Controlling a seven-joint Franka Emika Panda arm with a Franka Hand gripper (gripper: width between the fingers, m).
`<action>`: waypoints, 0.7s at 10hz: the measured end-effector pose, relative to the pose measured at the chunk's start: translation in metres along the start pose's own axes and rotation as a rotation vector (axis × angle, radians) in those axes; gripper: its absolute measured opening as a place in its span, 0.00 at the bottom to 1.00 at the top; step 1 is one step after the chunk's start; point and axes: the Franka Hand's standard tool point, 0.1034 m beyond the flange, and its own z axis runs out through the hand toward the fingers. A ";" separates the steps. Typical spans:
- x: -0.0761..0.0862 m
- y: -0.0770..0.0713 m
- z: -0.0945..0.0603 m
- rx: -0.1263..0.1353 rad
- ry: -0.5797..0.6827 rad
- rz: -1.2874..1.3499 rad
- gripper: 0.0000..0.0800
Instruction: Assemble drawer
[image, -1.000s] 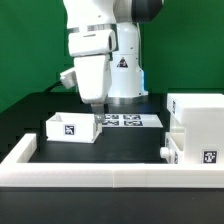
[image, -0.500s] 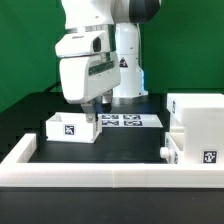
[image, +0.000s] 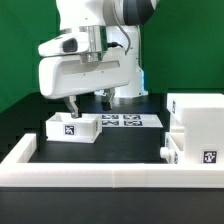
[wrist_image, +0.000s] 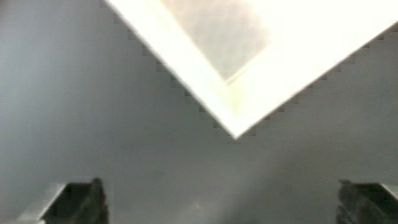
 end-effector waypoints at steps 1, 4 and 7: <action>-0.011 -0.003 0.000 -0.017 0.007 0.068 0.81; -0.015 -0.008 0.003 -0.019 0.014 0.250 0.81; -0.014 -0.009 0.003 -0.012 0.019 0.442 0.81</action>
Offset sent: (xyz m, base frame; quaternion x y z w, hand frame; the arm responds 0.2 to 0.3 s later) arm 0.0000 0.0000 0.0000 0.0000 0.0000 0.1296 0.9916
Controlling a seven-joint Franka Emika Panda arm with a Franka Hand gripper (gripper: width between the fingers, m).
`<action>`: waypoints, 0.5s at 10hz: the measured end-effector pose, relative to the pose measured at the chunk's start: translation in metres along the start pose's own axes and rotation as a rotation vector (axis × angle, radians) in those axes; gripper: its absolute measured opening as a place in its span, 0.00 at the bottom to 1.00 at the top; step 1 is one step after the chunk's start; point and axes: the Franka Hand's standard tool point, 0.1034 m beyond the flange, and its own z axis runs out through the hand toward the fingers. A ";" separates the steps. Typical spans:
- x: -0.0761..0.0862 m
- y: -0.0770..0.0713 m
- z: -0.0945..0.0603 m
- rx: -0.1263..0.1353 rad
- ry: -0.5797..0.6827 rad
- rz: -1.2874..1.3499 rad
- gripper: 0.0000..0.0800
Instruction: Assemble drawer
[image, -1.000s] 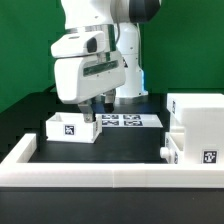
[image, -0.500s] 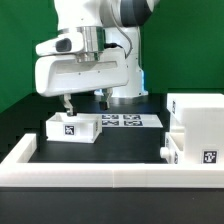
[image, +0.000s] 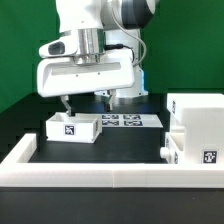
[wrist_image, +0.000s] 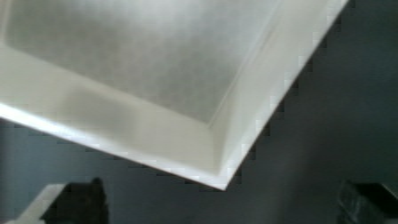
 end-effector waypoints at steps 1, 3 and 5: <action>-0.003 0.001 0.001 0.004 -0.001 0.091 0.81; -0.012 0.002 0.004 0.010 -0.009 0.309 0.81; -0.023 -0.005 0.009 0.015 -0.022 0.456 0.81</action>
Offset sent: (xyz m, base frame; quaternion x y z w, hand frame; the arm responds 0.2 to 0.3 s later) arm -0.0254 -0.0100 -0.0070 -0.0453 -0.0183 0.1813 0.9822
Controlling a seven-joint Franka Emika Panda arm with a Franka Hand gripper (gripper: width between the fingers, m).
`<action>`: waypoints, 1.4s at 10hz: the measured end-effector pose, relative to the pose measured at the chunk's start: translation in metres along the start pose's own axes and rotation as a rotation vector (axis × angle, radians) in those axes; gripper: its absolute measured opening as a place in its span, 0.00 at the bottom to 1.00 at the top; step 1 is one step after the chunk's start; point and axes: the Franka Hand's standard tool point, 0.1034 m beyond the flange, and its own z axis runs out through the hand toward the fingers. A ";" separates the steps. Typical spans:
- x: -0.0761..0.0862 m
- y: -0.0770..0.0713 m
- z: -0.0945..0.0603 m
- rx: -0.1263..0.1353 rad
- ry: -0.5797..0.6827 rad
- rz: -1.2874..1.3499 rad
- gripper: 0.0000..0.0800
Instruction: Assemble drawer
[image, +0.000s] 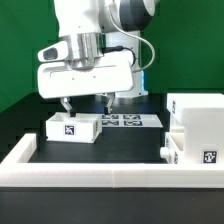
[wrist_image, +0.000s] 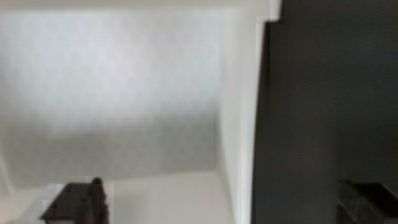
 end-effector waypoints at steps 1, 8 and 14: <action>-0.006 0.000 0.004 -0.008 0.010 0.005 0.81; -0.029 -0.005 0.038 -0.025 0.019 -0.098 0.81; -0.029 -0.001 0.039 -0.024 0.016 -0.107 0.19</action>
Offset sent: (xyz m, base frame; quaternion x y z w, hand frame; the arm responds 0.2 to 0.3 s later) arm -0.0146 -0.0015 -0.0197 -0.0261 0.0160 -0.0583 0.9978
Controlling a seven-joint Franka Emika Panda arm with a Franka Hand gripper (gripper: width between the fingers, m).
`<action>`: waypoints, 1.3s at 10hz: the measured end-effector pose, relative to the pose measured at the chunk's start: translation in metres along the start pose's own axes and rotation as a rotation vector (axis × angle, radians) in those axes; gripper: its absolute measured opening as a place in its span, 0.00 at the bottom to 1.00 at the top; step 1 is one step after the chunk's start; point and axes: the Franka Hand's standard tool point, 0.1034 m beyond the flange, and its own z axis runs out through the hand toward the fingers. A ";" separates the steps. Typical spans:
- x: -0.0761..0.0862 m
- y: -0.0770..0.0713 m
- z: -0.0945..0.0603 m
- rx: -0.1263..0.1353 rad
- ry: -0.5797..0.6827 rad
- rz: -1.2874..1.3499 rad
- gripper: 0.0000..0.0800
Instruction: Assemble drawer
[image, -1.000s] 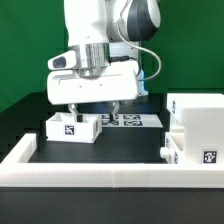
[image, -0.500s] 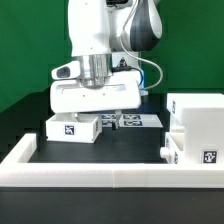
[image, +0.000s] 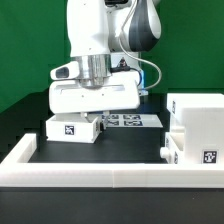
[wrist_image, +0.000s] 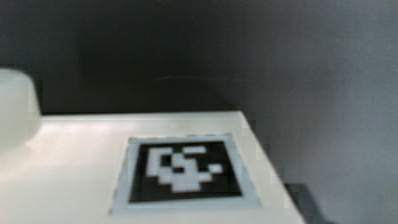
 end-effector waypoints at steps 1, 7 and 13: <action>0.002 0.000 -0.001 -0.001 0.004 0.000 0.06; 0.031 -0.057 -0.014 0.031 0.014 0.038 0.06; 0.063 -0.103 -0.027 0.056 0.031 -0.097 0.06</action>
Offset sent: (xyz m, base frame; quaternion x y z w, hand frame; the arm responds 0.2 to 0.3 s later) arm 0.0131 0.0072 0.0027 0.0057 -0.0065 0.0096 0.9999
